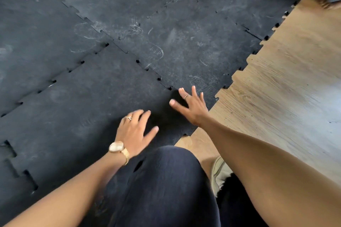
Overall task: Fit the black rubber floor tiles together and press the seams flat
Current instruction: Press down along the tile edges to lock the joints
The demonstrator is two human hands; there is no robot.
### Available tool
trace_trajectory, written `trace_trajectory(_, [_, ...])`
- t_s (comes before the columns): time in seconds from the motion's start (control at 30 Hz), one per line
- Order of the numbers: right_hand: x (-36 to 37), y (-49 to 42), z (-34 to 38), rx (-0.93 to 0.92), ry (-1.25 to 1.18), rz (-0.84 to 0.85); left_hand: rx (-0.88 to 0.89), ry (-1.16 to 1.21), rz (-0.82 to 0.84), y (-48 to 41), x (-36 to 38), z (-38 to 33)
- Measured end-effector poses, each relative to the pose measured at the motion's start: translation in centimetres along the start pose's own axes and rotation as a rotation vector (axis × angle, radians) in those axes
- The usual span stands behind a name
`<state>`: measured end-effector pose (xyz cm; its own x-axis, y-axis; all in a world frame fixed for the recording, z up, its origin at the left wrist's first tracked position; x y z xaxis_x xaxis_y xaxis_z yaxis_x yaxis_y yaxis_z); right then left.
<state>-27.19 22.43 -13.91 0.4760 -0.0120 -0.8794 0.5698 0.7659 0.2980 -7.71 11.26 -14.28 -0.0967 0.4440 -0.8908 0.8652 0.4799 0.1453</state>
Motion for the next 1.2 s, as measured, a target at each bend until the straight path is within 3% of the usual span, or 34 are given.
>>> trace_trajectory(0.1, [-2.2, -2.1, -1.6, 0.291, -0.202, -0.340, -0.157, 0.065, -0.138, -4.3, -1.1, 1.7])
trace_trajectory(0.17, [-3.6, -4.0, -2.2, 0.453, -0.201, -0.448, -0.267, 0.051, -0.187, -7.1, -1.2, 2.8])
trace_trajectory(0.37, [-2.1, -9.1, -1.3, 0.561, 0.001, -0.373, -0.666, 0.242, -0.372, -13.6, -0.4, 3.1])
trace_trajectory(0.5, [1.1, -10.7, -0.6, 0.672, 0.067, -0.325, -0.669, 0.201, -0.525, -14.4, 0.9, 2.9])
trace_trajectory(0.57, [1.4, -11.4, -0.5, 0.661, 0.142, -0.348, -0.678, 0.175, -0.535, -14.7, 1.3, 3.2])
trace_trajectory(0.73, [1.0, -11.4, 1.0, 0.409, 0.370, -0.377, -0.691, 0.169, -0.526, -14.5, 1.5, 3.0])
trace_trajectory(1.2, [0.9, -10.8, 1.8, 0.427, 0.358, -0.313, -0.732, 0.147, -0.511, -14.8, 1.5, 3.5])
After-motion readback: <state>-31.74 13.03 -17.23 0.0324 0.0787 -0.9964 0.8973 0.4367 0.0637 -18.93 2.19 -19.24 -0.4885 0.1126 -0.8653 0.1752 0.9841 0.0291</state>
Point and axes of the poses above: each hand's wrist, its own y-axis away from the middle knuckle, its own x-axis out of the palm, z = x × y, the point moved 3 cm from there along -y, towards the middle knuckle, and after that the axes turned 15 degrees about y, right-handed, at the moved point
